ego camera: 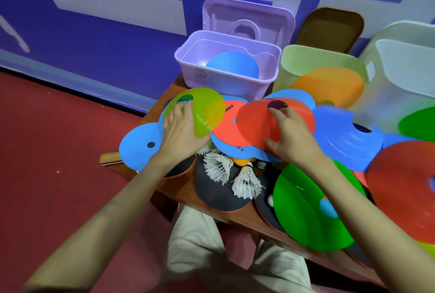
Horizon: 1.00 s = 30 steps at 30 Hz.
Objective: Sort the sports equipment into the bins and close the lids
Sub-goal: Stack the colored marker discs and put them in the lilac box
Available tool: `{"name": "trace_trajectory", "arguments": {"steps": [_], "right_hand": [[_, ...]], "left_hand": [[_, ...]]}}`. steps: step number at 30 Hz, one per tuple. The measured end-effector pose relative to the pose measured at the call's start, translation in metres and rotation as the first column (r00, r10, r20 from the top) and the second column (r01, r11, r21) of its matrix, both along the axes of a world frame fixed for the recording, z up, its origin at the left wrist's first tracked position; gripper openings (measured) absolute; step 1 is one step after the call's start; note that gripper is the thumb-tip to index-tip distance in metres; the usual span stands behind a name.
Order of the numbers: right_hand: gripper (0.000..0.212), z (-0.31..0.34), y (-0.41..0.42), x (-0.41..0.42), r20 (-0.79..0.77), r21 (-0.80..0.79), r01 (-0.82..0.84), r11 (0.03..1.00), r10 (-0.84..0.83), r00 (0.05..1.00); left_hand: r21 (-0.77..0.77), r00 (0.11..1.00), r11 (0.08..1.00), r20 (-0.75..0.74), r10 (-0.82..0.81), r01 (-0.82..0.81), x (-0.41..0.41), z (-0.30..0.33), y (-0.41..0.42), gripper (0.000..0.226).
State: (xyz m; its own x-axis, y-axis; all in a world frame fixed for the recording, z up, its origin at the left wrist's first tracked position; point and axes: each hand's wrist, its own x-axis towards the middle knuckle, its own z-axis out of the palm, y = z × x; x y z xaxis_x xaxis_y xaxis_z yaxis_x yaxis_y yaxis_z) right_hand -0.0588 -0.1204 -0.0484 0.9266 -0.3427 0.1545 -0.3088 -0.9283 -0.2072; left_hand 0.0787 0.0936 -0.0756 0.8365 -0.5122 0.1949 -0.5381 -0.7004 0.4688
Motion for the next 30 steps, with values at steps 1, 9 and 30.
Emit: {"name": "trace_trajectory", "arguments": {"steps": [1,9,30], "right_hand": [[0.079,-0.001,0.001,0.001,-0.018,-0.021,0.0,1.0,-0.001,1.0],[0.111,0.005,0.009,0.005,-0.058,-0.084,-0.042,0.996,0.037,0.998],[0.021,0.045,0.014,-0.015,0.589,0.741,-0.117,0.662,-0.555,0.588]], "left_hand": [[-0.003,1.0,1.0,-0.005,-0.015,0.015,0.001,-0.001,0.0,0.093],[0.109,0.997,0.992,0.009,-0.072,0.071,0.008,0.0,0.002,0.097],[-0.805,0.928,0.559,-0.34,-0.155,-0.202,-0.014,0.077,-0.024,0.026]]}}
